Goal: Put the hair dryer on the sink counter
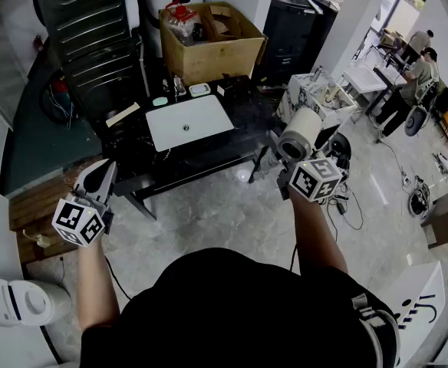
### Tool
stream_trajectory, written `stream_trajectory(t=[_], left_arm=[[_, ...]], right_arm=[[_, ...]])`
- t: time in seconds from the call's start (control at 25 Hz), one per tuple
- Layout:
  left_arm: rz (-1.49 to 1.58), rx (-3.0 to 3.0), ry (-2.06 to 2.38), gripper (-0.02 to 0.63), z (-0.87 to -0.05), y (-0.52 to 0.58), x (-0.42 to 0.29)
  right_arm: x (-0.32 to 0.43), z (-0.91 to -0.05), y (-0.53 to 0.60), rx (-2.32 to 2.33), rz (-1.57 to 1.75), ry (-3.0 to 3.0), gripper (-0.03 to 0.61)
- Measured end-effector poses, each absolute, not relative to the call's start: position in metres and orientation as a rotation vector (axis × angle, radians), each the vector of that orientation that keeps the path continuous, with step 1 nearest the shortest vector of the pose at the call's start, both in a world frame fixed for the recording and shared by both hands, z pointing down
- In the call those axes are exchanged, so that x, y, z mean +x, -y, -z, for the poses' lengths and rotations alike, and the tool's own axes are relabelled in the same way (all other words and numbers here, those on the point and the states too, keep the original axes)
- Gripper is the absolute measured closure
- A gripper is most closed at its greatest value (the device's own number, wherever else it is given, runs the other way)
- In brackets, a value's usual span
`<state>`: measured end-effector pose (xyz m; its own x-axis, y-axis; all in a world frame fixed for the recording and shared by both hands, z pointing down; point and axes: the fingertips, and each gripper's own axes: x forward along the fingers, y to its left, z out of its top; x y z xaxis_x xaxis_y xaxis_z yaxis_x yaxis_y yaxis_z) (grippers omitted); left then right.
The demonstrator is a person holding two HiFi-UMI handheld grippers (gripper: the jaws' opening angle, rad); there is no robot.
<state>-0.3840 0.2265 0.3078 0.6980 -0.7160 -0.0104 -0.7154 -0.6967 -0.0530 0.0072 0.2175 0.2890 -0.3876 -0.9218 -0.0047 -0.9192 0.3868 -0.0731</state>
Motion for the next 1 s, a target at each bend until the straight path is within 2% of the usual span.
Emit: stream_trajectory(t=[0.6, 1.0], left_arm=[[0.046, -2.851, -1.204, 0.600, -0.312, -0.213, -0.298], [0.043, -2.866, -1.179, 0.599, -0.306, -0.212, -0.244]], right_arm=[[0.089, -0.304, -0.199, -1.658, 0.130, -2.557, 0.390], [0.111, -0.306, -0.195, -1.615, 0.111, -2.618, 0.392]])
